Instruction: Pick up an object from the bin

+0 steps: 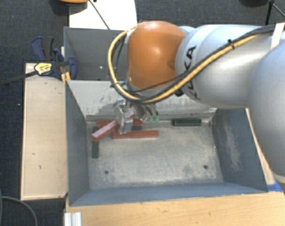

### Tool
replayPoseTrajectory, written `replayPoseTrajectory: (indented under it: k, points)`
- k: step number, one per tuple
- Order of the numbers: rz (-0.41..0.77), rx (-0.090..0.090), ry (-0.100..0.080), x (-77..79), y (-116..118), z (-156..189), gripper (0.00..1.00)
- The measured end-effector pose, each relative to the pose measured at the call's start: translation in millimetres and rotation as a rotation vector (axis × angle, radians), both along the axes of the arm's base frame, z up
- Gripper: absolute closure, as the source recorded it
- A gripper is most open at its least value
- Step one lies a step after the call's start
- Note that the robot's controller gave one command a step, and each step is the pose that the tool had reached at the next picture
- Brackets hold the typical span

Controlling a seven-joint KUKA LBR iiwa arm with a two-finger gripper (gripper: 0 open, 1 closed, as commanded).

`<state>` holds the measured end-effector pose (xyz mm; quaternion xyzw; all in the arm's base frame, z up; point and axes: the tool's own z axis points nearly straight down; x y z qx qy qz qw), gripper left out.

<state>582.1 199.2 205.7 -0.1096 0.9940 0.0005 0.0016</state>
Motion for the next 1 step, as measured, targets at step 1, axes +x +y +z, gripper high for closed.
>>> replayPoseTrajectory:
  k: [1]
  points:
    - [0.000,0.000,0.001,-0.2,0.0,-0.4,1.00]
